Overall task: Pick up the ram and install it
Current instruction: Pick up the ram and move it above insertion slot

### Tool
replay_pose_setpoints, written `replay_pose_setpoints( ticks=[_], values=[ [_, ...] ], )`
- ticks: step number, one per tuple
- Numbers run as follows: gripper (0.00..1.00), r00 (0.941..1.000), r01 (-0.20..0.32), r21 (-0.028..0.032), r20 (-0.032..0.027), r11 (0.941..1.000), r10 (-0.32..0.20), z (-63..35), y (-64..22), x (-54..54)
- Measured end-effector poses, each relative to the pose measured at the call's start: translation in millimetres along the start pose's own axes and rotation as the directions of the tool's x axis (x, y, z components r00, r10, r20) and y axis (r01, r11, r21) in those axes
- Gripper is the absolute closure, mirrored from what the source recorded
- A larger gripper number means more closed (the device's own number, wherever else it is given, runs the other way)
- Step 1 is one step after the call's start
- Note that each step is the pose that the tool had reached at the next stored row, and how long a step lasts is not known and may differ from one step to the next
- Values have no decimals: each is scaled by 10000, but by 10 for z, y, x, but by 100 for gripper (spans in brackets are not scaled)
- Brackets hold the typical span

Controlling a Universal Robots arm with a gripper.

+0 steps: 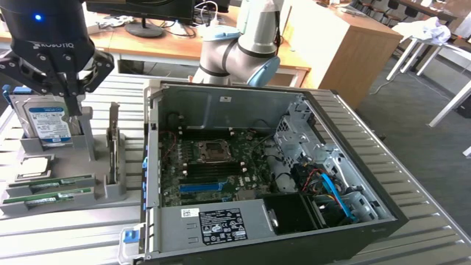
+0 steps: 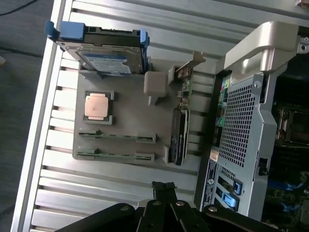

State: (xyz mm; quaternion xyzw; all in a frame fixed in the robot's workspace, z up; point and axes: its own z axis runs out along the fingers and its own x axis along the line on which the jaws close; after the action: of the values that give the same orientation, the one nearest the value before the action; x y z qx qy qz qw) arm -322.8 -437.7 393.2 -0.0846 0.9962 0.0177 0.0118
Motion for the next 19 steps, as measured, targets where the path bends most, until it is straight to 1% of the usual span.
replay_pose_setpoints(
  ticks=[4, 9, 13, 19],
  values=[
    [90, 9983, 583, -16, -18, 9983, -583, 0, 0, 0],
    [90, 9921, 1252, -36, -39, 9921, -1252, 0, 0, 0],
    [90, 9845, 1750, -52, -53, 9845, -1751, 0, 0, 0],
    [90, 9695, 2449, -75, -73, 9695, -2450, 0, 0, 0]
  ],
)
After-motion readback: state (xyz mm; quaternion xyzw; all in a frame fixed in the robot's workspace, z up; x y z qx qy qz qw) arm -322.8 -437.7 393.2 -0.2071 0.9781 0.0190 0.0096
